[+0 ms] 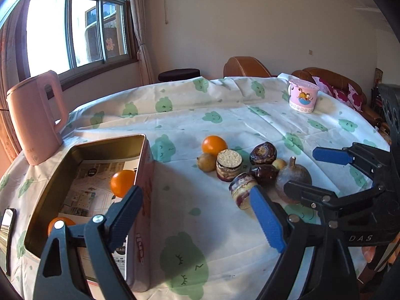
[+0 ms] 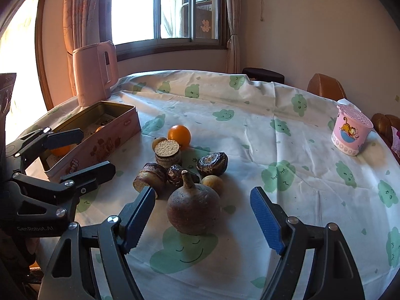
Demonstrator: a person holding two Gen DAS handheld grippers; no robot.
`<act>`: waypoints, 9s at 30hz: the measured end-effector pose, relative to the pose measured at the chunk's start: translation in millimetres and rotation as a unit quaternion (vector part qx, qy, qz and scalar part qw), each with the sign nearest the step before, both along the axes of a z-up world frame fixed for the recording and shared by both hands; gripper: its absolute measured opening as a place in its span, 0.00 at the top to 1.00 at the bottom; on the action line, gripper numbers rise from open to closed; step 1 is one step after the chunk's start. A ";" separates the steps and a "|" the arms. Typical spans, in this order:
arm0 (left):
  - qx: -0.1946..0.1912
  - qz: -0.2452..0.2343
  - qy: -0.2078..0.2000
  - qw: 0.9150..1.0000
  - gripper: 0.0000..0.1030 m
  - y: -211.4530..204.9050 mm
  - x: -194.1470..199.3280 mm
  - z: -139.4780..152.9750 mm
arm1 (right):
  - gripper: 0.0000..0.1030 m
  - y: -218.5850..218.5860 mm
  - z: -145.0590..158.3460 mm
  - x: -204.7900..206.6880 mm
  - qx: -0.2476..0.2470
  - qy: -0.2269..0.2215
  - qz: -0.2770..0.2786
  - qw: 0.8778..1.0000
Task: Organize fruits
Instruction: 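Grasp the large brown taro-like fruit with the right tool, then grasp the striped round cake with the left tool, then lift the cake in the left tool while the right tool lifts the brown fruit, then carry the cake in the left tool while the right tool carries the brown fruit over the tin, then open the left tool to drop the striped cake while the right tool releases the brown fruit into the tin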
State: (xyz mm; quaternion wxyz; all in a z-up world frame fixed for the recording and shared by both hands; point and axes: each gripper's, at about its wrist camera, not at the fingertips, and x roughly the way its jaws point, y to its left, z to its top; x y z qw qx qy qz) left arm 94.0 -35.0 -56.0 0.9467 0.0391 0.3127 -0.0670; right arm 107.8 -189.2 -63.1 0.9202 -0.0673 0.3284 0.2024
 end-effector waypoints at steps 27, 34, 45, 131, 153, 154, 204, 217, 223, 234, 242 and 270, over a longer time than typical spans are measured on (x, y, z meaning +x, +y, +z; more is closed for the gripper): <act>-0.011 -0.052 0.080 0.995 0.42 -39.8 41.5 -18.0 | 0.49 -25.3 17.6 23.3 0.049 -0.019 -0.072 0.996; -0.004 -0.038 0.084 0.996 0.42 -33.1 39.7 -19.7 | 0.49 -23.8 11.7 23.7 0.054 -0.016 -0.070 0.996; 0.001 -0.056 0.121 0.991 0.66 -42.2 52.2 -29.9 | 0.49 -18.4 9.4 24.6 0.042 -0.011 -0.062 0.997; -0.031 0.027 -0.102 0.994 0.66 -11.1 -11.7 19.1 | 0.49 -20.9 31.7 -23.0 0.076 -0.145 -0.010 0.987; -0.026 0.037 -0.130 0.990 0.66 -4.3 -23.1 23.7 | 0.49 -18.2 34.7 -29.1 0.071 -0.161 -0.001 0.984; -0.027 0.037 -0.130 0.990 0.66 -3.9 -23.1 23.7 | 0.49 -17.8 34.5 -28.8 0.071 -0.160 -0.001 0.985; 0.003 0.166 -0.073 0.983 0.66 157.1 -1.5 21.3 | 0.49 166.7 51.9 -1.6 0.049 -0.113 0.166 0.978; 0.005 0.170 -0.058 0.984 0.66 166.3 4.6 14.6 | 0.49 179.0 38.4 4.2 0.048 -0.094 0.169 0.980; 0.006 0.169 -0.048 0.984 0.66 168.7 8.5 12.0 | 0.49 182.3 33.3 6.2 0.046 -0.085 0.168 0.981; 0.008 0.158 -0.017 0.987 0.66 169.0 20.5 2.9 | 0.49 187.3 18.6 16.6 0.039 -0.054 0.163 0.984; 0.010 0.152 -0.002 0.988 0.66 167.8 24.6 -0.9 | 0.49 191.1 15.0 20.6 0.031 -0.038 0.163 0.985; 0.040 0.147 0.018 0.988 0.60 159.4 32.4 -6.9 | 0.46 199.2 6.7 27.3 0.010 -0.009 0.166 0.986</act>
